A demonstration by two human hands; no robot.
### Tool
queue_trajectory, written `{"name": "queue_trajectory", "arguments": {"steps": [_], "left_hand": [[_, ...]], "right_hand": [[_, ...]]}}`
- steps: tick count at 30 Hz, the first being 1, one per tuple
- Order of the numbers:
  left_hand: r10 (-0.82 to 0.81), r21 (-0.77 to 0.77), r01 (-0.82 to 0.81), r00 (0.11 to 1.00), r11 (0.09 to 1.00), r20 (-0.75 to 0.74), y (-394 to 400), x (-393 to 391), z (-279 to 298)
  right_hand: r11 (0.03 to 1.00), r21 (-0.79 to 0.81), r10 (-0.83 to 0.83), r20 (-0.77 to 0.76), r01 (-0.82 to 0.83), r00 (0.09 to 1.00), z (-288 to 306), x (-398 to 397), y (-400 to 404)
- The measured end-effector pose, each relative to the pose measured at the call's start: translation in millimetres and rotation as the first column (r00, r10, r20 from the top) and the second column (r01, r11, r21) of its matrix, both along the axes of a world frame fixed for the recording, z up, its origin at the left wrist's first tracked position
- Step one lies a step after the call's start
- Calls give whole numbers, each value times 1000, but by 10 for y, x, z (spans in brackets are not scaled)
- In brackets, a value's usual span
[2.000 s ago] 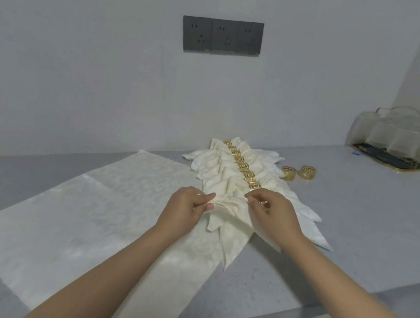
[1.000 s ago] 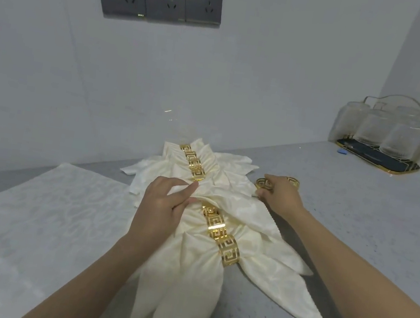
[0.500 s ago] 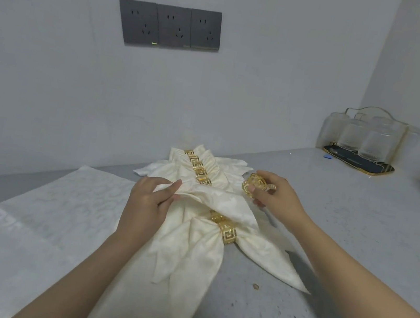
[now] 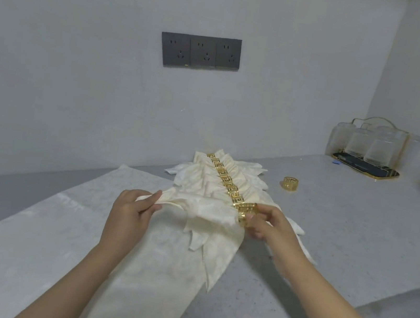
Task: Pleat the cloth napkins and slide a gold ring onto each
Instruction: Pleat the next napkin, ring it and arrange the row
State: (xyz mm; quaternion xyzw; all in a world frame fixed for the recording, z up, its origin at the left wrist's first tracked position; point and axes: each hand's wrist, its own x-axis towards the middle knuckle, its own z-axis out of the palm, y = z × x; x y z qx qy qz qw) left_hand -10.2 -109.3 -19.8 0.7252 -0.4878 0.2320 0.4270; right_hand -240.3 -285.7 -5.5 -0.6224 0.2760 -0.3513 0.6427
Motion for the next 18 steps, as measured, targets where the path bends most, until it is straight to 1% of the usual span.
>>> {"name": "queue_trajectory", "arguments": {"steps": [2,5,10,13,16,18], "left_hand": [[17,-1,-17,1000,1000,-26,77,13,7],[47,-1,-47,997,999,-62,180,19,27],[76,-1,-76,990,997,-117,297,12,54],[71,1,-71,992,997,-101,364,11,38],[37,2,-37,998,999,-52,413,-37,14],[16,-3,-16,1000,1000,-25,441,-72,-14]], "right_hand": [[997,68,27,13,-27,1000,-77,3,93],[990,128,59,21,-61,998,-147,21,203],[982,164,82,46,-89,996,-209,21,286],[977,167,123,51,-130,991,-213,22,330],[961,181,197,77,-208,977,-203,25,376],[953,163,249,64,-257,966,-194,31,408]]}}
